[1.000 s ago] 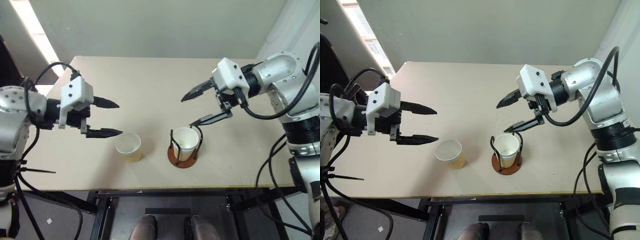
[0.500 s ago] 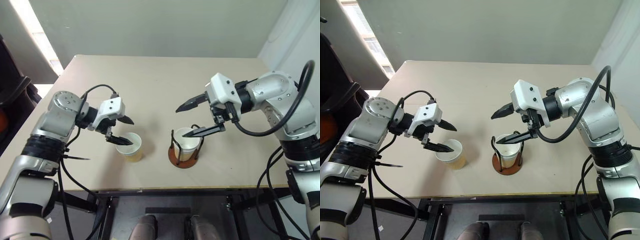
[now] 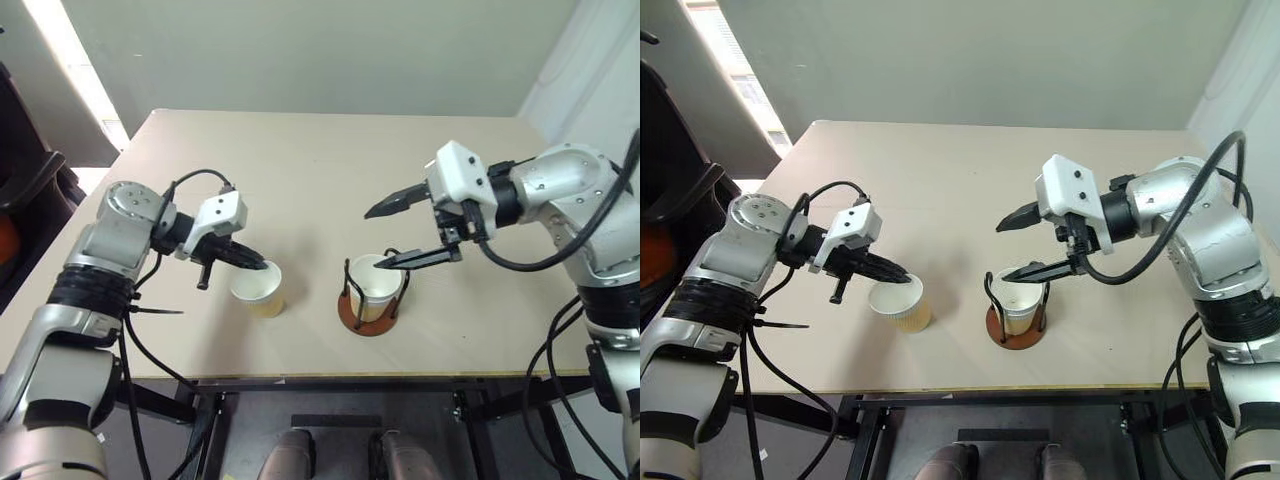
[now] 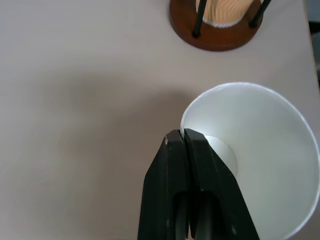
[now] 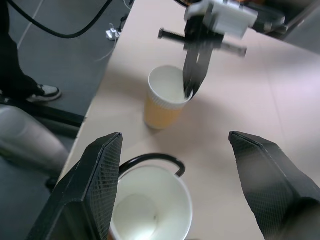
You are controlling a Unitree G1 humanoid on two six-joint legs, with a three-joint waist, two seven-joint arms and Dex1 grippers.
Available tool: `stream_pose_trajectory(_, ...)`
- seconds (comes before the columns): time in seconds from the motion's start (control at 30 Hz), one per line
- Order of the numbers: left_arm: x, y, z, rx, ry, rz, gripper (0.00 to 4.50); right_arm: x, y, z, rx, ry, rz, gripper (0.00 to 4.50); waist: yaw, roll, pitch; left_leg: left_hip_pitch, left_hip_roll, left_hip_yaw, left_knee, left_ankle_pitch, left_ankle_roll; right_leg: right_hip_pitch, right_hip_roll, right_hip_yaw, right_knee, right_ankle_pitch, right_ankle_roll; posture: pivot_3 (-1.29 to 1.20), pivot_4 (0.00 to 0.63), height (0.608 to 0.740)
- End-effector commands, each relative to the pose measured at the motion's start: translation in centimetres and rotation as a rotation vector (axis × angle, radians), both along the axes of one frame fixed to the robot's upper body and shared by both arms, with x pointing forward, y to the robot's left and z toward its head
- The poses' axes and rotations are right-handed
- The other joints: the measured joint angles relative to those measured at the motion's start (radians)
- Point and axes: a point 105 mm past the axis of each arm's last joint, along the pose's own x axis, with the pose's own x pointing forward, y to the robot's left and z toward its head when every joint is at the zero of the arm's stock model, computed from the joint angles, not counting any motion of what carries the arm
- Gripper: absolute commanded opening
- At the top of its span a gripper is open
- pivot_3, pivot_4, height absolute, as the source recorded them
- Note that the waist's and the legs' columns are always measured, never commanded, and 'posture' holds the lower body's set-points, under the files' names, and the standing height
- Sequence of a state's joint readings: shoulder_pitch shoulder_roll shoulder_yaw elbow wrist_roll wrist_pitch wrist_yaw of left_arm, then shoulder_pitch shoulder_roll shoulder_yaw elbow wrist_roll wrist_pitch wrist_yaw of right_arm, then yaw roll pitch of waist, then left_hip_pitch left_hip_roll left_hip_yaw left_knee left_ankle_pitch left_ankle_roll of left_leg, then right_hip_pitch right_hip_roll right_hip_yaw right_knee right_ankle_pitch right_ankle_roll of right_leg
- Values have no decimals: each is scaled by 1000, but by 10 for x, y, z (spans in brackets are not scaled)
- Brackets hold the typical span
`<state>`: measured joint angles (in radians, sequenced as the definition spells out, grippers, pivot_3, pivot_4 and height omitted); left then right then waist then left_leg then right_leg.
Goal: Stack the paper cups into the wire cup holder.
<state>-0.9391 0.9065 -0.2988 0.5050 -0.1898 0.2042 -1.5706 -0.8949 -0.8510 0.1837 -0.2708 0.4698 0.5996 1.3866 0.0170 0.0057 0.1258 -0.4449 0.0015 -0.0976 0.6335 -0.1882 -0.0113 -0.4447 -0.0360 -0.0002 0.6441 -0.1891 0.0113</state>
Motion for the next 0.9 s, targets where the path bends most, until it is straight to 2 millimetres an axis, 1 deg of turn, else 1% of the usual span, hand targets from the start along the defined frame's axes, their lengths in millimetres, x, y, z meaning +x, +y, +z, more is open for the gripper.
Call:
stream_pose_trajectory(0.03, -5, 1, 21, -23, -39, -39, 27, -16, -11, 12, 39, 14, 0, 3530, 0, 0, 0, 0, 0, 0, 0, 0, 0, 0, 0, 0, 0, 0, 0, 0, 150, 740)
stream_pose_trajectory(0.1, -6, 1, 30, -44, -64, -47, 27, -16, -21, 14, 65, 39, -49, 3530, 1, 0, 0, 0, -1, 1, 0, 0, 0, 0, 0, 0, 0, 0, 1, 0, 150, 740)
stream_pose_trajectory(0.2, -6, -6, 62, -113, -145, -78, 27, -16, -39, 18, 92, 56, -129, 3530, 5, -1, 0, -2, -1, 0, 2, 1, 0, 0, 0, 0, 0, 0, 2, 0, 150, 740)
stream_pose_trajectory(0.27, -10, -18, 87, -166, -208, -134, 27, -19, -49, 17, 87, 68, -163, 3530, 9, -1, 0, -3, -1, 0, 4, 1, 0, 0, 0, 0, -1, 0, 1, 0, 150, 740)
stream_pose_trajectory(0.33, -13, -26, 100, -193, -236, -177, 27, -20, -54, 15, 78, 70, -182, 3530, 10, -1, 0, -6, -2, -1, 6, 1, 1, 0, -1, 0, -2, 0, 1, 0, 150, 740)
stream_pose_trajectory(0.4, -22, -44, 119, -243, -267, -266, 27, -21, -59, 17, 91, 70, -197, 3530, 8, 0, 0, -5, -3, 1, 7, 0, 3, 0, -2, 1, -2, 0, 2, 0, 150, 740)
stream_pose_trajectory(0.47, -30, -59, 133, -281, -284, -343, 27, -20, -61, 19, 109, 67, -208, 3530, 7, 0, 0, -6, -4, 1, 8, 1, 4, 0, -3, 2, -2, 4, 10, 0, 150, 740)
stream_pose_trajectory(0.5, -37, -75, 140, -304, -286, -425, 27, -18, -63, 22, 135, 60, -232, 3530, 7, 0, 0, -6, -4, 1, 8, 1, 4, 0, -3, 2, -3, 6, 13, 0, 150, 740)
stream_pose_trajectory(0.57, -45, -102, 140, -304, -278, -543, 27, -15, -64, 22, 164, 53, -266, 3530, 12, 0, 0, -7, -4, 1, 10, 1, 5, 0, -3, 2, -3, 6, 14, 0, 150, 740)
stream_pose_trajectory(0.6, -45, -111, 138, -297, -271, -573, 27, -15, -63, 21, 169, 54, -272, 3530, 15, 0, 0, -8, -4, 1, 12, 1, 6, 1, -3, 2, -3, 6, 16, 0, 150, 740)
stream_pose_trajectory(0.67, -45, -122, 136, -306, -259, -613, 27, -17, -59, 20, 178, 59, -267, 3530, 16, 0, 0, -8, -5, 0, 14, 0, 8, 2, -4, 2, -3, 7, 18, 0, 150, 740)
stream_pose_trajectory(0.77, -46, -138, 140, -352, -245, -664, 27, -18, -56, 18, 190, 60, -274, 3530, 12, 0, 0, -7, -5, 3, 14, -1, 10, 3, -5, 3, -4, 7, 21, 0, 150, 740)
stream_pose_trajectory(0.83, -47, -147, 135, -349, -222, -690, 27, -17, -55, 16, 193, 59, -290, 3530, 10, 0, 0, -8, -5, 4, 15, -1, 10, 3, -5, 3, -4, 7, 23, 0, 150, 740)
stream_pose_trajectory(0.9, -44, -150, 124, -304, -209, -691, 27, -18, -54, 16, 193, 56, -298, 3530, 10, 0, 0, -8, -5, 4, 15, 0, 9, 3, -5, 3, -4, 7, 24, 0, 150, 740)
